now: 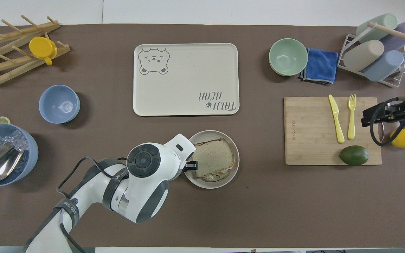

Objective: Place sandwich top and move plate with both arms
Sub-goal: 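Grasp the plate rim nearest the robot with the left gripper, then lift the plate and carry it onto the bear tray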

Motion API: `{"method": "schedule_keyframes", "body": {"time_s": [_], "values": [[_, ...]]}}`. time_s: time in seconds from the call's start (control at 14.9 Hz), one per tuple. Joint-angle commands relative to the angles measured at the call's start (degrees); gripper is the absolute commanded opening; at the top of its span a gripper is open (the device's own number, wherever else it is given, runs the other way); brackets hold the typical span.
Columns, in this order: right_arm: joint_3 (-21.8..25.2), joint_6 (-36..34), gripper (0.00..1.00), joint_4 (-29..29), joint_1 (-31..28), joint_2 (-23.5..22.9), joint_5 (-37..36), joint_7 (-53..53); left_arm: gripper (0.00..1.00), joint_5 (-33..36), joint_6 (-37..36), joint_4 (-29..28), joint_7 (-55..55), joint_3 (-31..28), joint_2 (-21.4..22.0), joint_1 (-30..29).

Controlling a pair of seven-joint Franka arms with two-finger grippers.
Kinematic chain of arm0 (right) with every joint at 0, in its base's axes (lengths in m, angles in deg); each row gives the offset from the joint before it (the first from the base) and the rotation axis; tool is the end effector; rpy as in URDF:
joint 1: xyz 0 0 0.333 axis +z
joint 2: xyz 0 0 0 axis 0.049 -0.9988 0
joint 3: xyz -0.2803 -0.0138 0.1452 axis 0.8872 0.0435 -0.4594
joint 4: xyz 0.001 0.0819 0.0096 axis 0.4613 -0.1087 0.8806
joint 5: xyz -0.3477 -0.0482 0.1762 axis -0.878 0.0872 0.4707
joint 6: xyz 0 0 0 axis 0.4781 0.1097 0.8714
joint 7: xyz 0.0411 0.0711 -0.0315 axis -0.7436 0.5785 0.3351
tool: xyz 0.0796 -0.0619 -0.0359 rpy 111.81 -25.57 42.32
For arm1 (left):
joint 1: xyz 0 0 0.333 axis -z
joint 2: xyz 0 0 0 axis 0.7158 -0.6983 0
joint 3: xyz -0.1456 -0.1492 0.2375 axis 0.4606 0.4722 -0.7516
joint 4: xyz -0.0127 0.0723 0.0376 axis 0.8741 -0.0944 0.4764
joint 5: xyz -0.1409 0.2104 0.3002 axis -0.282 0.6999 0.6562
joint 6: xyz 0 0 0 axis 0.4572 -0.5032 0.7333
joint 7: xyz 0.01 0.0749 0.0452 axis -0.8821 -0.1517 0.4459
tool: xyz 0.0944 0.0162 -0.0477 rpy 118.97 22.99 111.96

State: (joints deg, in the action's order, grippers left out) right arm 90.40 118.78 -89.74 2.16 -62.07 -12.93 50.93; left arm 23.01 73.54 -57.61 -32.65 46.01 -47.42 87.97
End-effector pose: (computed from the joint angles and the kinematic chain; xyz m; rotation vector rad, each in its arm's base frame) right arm 0.5408 -0.0291 0.5680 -3.1318 0.0445 0.2324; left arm 0.3918 -0.3554 0.3098 2.9909 -0.0882 -0.1232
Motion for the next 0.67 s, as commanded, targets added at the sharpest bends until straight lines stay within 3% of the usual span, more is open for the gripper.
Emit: {"method": "schedule_keyframes", "body": {"time_s": [0.0,0.47,0.6], "values": [[0.06,-0.42,1.00,0.07,-0.22,1.00,-0.19,0.70,0.46,-1.80,2.27,-0.98,0.35,-0.82,0.26,1.16],[0.23,-0.94,1.00,-0.11,-0.92,1.09,0.07,0.87,0.25,-2.50,3.41,-0.98,0.26,-0.82,-0.89,1.16],[0.15,-0.86,1.00,-0.02,-0.75,1.09,0.16,0.87,0.12,-3.99,3.59,-0.98,0.26,-0.82,-0.97,1.16]]}}
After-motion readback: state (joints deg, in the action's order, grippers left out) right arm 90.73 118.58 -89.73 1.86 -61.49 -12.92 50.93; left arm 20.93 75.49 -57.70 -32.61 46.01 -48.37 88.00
